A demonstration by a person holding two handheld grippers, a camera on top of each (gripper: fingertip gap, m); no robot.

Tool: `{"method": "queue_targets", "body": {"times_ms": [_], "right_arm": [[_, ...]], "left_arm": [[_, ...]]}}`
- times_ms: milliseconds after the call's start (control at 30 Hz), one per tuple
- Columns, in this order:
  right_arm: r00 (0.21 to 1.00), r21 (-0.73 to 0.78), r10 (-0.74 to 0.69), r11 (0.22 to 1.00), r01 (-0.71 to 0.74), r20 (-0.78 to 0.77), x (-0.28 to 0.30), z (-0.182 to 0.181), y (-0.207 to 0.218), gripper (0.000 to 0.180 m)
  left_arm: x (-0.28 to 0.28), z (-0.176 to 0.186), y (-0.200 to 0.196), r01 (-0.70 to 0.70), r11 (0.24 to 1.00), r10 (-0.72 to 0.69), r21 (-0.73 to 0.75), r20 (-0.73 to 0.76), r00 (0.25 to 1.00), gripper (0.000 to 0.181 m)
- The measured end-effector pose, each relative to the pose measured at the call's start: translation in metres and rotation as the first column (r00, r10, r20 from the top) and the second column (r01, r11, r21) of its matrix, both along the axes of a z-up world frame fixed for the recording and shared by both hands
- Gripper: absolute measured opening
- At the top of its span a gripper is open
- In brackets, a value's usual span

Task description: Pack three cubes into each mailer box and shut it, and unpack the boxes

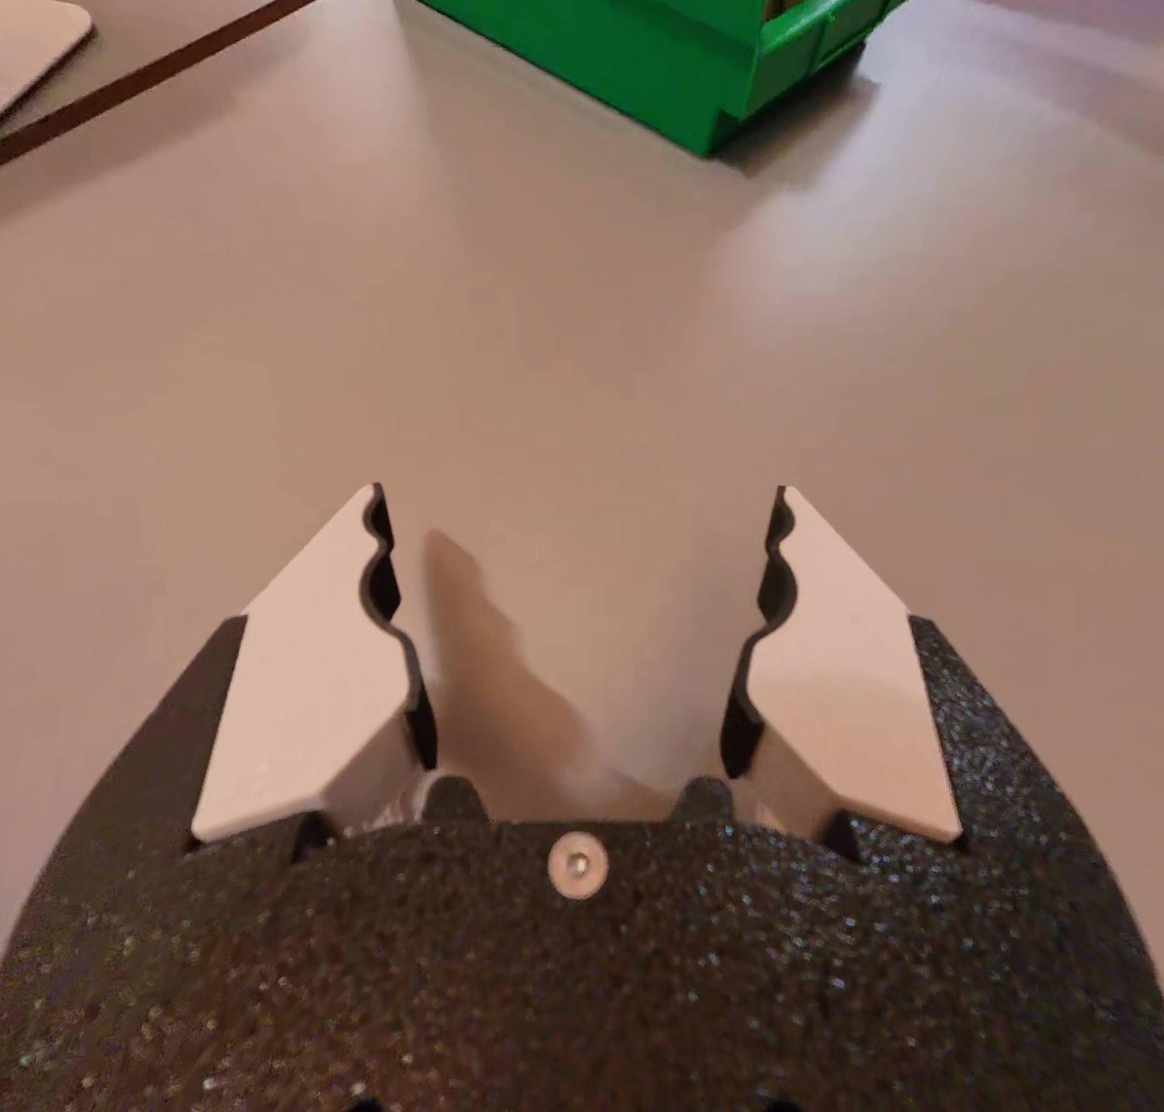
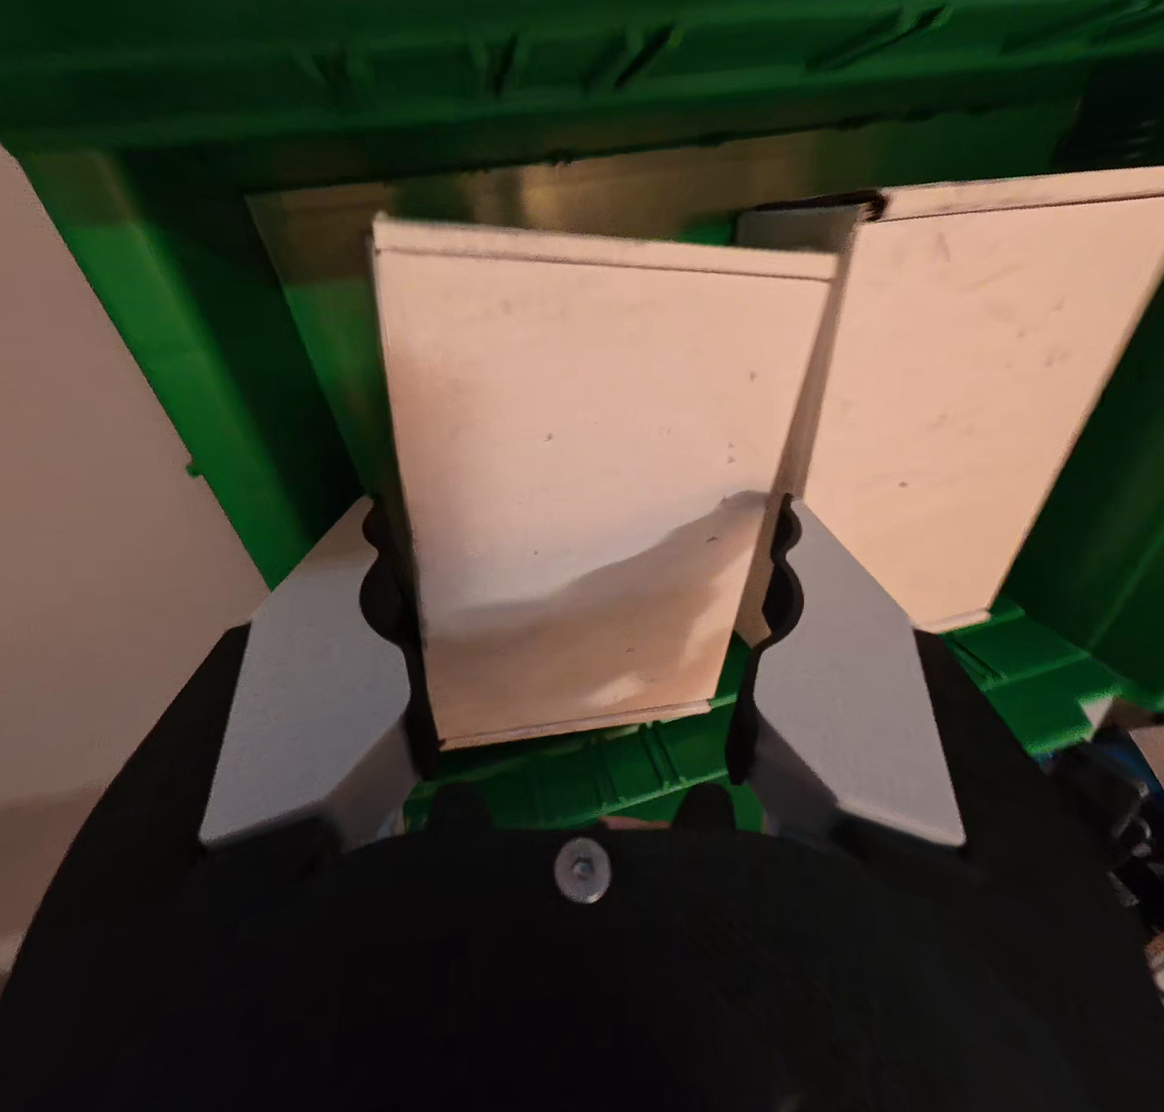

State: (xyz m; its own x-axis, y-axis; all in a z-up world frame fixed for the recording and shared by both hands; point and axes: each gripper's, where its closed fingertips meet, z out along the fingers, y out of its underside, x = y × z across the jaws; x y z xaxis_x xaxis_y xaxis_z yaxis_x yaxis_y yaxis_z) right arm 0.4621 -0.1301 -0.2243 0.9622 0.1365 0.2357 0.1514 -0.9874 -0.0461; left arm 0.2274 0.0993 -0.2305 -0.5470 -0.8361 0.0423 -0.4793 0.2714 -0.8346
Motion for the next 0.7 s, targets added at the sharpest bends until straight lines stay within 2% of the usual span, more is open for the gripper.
{"method": "queue_targets", "body": {"times_ms": [133,233,333,400,533,633,700], "right_arm": [[0.984,0.287,-0.132,0.953,0.094,0.118,-0.012,0.03,0.017,0.118],[0.941,0.431,-0.288,0.882,0.19,0.176,-0.03,0.049,0.003,0.111],[0.889,0.532,-0.422,0.802,0.274,0.179,-0.056,0.057,-0.018,0.107],[0.837,0.576,-0.521,0.74,0.347,0.165,-0.072,0.054,-0.035,0.103],[0.678,0.653,-0.727,0.566,0.503,0.108,-0.101,0.04,-0.07,0.098],[0.582,0.724,-0.812,0.431,0.539,0.05,-0.121,0.042,-0.082,0.095],[0.574,0.757,-0.819,0.39,0.524,0.025,-0.13,0.051,-0.079,0.095]], "left_arm": [[0.029,0.024,-0.063,-0.019,0.998,0.024,-0.065,0.071,0.997,0.115],[0.062,0.046,-0.1,-0.052,0.997,0.061,-0.056,0.169,0.984,0.104],[0.097,0.06,-0.12,-0.104,0.993,0.114,-0.059,0.196,0.974,0.102],[0.117,0.069,-0.13,-0.131,0.987,0.146,-0.091,0.2,0.969,0.1],[0.151,0.081,-0.153,-0.139,0.982,0.162,-0.125,0.193,0.968,0.094],[0.17,0.066,-0.163,-0.164,0.984,0.172,-0.074,0.118,0.978,0.075],[0.179,0.056,-0.162,-0.193,0.98,0.197,-0.046,0.103,0.975,0.049]]}}
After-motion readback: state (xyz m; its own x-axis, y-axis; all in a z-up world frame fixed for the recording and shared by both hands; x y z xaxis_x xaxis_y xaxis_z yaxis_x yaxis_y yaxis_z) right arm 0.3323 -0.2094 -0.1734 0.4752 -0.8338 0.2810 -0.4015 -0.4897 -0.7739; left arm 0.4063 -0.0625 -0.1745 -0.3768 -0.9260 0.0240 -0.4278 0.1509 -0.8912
